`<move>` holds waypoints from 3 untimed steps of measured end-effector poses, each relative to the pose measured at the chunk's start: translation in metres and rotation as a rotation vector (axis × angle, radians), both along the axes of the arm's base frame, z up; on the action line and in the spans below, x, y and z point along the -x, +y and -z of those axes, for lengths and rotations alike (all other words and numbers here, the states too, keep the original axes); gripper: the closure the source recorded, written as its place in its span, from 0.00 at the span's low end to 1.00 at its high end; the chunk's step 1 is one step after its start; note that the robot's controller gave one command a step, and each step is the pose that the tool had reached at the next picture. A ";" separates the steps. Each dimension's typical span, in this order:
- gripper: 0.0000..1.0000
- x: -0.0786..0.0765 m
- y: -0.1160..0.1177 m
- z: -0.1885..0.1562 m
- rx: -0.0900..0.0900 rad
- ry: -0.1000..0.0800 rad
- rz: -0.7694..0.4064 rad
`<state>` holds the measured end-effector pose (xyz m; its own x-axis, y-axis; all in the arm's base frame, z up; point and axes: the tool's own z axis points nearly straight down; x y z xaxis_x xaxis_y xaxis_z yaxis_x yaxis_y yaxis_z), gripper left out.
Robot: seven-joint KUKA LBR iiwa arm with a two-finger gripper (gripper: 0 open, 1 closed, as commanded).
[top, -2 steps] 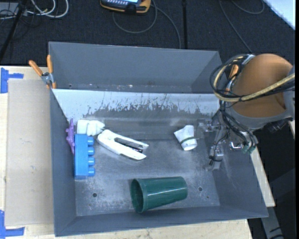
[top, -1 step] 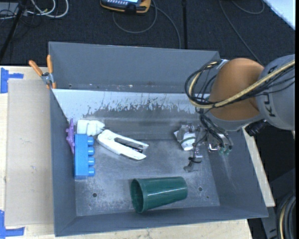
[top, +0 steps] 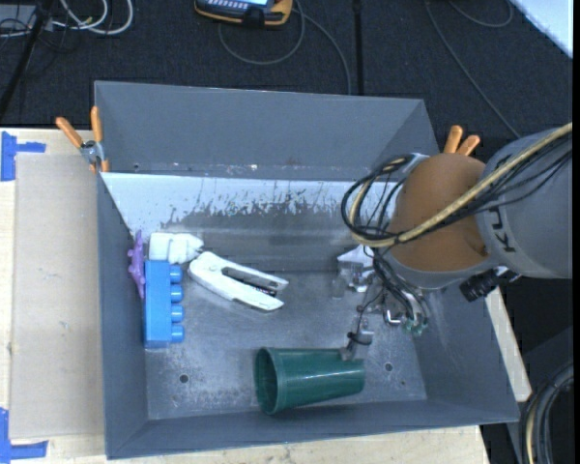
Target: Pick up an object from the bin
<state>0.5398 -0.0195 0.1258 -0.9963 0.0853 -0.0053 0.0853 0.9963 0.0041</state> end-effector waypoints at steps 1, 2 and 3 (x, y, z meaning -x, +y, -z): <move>0.00 0.035 0.004 0.029 0.006 0.001 0.005; 1.00 0.026 0.070 0.055 0.000 -0.004 0.049; 1.00 0.026 0.070 0.055 0.000 -0.004 0.048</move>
Offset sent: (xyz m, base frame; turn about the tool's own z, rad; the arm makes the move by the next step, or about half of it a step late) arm -0.0271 0.0693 -0.0558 0.0507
